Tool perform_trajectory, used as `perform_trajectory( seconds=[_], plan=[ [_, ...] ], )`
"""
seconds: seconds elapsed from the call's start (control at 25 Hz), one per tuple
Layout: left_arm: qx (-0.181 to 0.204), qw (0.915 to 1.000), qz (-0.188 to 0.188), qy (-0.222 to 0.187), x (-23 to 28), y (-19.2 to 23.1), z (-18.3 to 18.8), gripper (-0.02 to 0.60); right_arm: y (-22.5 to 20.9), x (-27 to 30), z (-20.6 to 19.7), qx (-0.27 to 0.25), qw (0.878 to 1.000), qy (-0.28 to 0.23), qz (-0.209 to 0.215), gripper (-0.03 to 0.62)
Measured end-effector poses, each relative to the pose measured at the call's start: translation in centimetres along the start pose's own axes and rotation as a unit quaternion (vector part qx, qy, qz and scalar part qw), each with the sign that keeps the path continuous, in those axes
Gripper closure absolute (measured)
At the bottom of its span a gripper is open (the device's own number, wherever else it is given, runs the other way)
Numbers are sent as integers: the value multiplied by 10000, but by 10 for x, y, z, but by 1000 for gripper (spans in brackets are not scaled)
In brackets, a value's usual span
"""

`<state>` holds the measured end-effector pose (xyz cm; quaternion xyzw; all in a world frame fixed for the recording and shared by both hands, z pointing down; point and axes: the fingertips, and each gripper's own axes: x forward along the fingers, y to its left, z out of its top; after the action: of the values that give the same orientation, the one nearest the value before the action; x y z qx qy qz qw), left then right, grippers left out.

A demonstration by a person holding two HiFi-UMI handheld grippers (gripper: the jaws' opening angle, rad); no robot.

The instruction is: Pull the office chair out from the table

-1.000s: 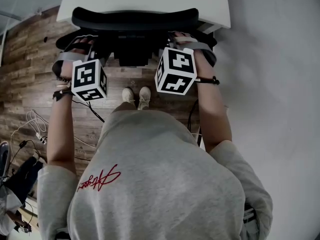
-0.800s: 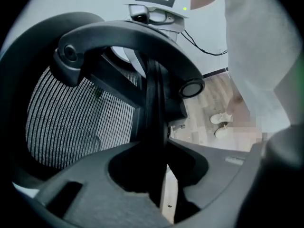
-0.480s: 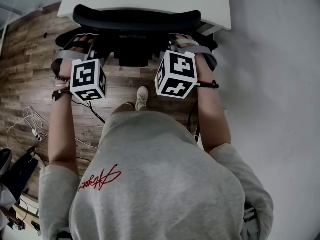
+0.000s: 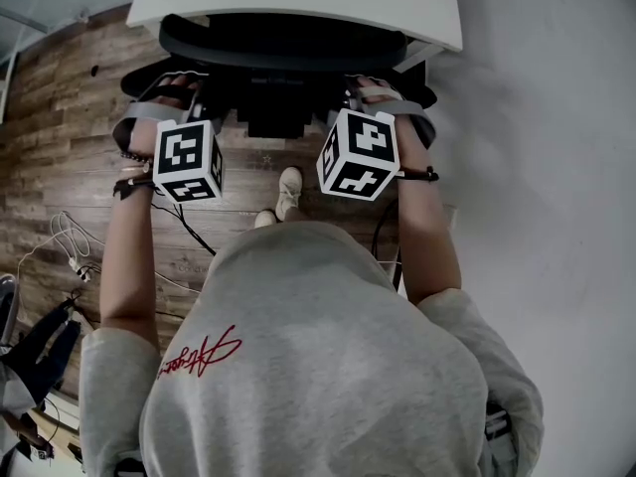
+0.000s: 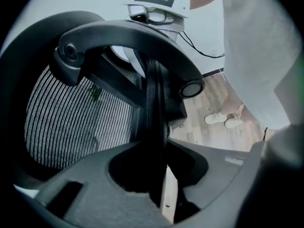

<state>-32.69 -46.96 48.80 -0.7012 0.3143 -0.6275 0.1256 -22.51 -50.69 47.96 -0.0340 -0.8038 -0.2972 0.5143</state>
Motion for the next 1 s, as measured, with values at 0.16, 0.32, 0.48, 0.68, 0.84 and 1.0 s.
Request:
perform_trajectory(
  seconds=[0.16,0.32,0.48,0.68,0.84,1.0],
  plan=[
    [25,10000,1,-15,1,-1,0,485,1,2,0,40,10000,2,18,476],
    [-18,10000,-30,-9,-2,-1,1,483,0,-1,1,25,10000,9,4,476],
    [11,10000,-27,-14,2,-4,0,485,2,3,0,52,10000,6,2,476],
    [-2,10000,-75,2,8,-8,-2,483,5,10,-1,81,10000,-4,46,476],
    [5,9999,-103,-6,10,-7,-3,483,5,11,-2,108,9999,-3,74,474],
    [-20,9999,-121,-5,3,-6,-1,483,4,5,-1,78,9999,-4,81,476]
  ],
)
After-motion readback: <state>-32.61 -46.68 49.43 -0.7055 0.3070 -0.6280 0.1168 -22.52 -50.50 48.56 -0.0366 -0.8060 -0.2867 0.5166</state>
